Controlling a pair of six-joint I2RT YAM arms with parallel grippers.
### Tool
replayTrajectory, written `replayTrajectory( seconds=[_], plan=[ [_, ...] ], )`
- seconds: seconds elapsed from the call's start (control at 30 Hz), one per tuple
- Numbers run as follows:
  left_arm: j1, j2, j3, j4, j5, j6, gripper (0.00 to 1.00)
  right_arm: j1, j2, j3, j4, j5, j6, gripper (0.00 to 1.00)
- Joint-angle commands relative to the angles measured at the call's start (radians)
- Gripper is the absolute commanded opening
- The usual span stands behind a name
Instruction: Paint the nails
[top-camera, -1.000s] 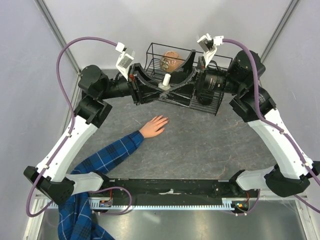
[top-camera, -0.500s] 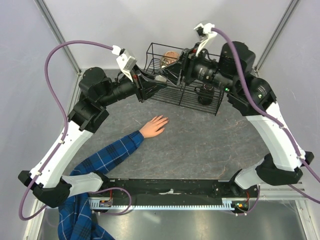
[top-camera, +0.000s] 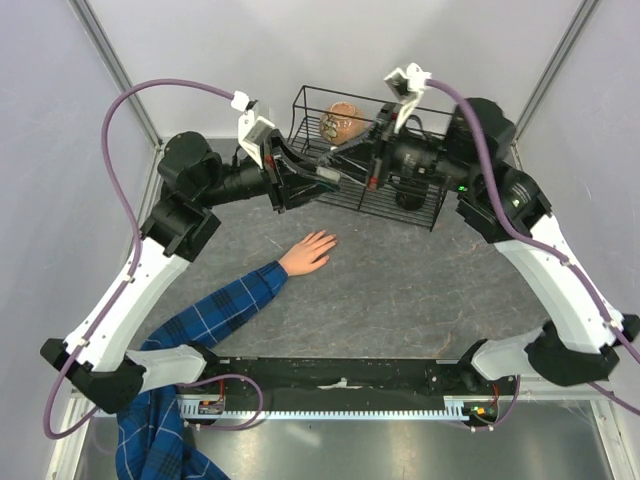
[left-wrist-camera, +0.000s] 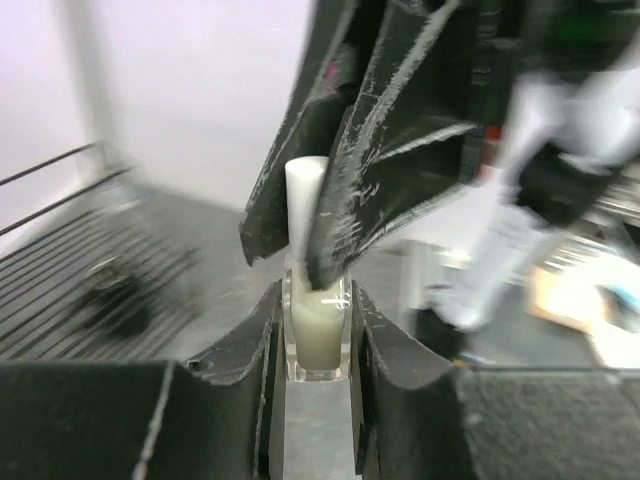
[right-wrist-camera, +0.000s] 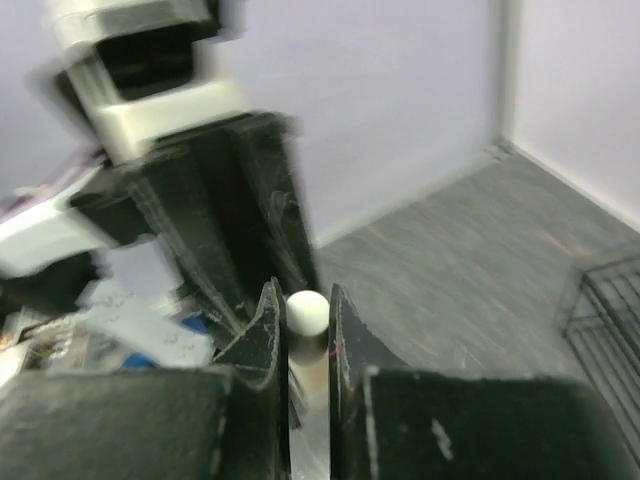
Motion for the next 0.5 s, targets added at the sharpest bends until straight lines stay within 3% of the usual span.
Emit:
replayTrajectory(
  seconds=[0.0, 0.07, 0.13, 0.17, 0.23, 0.37, 0.47],
  plan=[
    [0.039, 0.086, -0.044, 0.733, 0.470, -0.586, 0.02, -0.071, -0.051, -0.161, 0.431, -0.615, 0.200, 0.00],
    [0.072, 0.120, -0.065, 1.055, 0.503, -0.865, 0.02, -0.087, -0.042, -0.184, 0.505, -0.695, 0.320, 0.00],
    [0.099, 0.136, -0.076, 1.110, 0.473, -0.925, 0.02, -0.097, -0.022, -0.186, 0.532, -0.758, 0.348, 0.00],
    [0.105, 0.131, -0.081, 1.097, 0.463, -0.883, 0.02, -0.100, -0.022, -0.195, 0.530, -0.758, 0.357, 0.00],
    [0.106, 0.098, -0.073, 0.904, 0.434, -0.769, 0.02, -0.116, -0.037, -0.213, 0.529, -0.714, 0.348, 0.00],
    [0.107, 0.035, -0.031, 0.467, 0.322, -0.336, 0.02, -0.136, -0.058, -0.198, 0.442, -0.574, 0.285, 0.06],
    [0.106, 0.013, -0.003, 0.244, 0.197, -0.162, 0.02, -0.137, -0.037, -0.108, 0.227, -0.416, 0.150, 0.35]
  ],
)
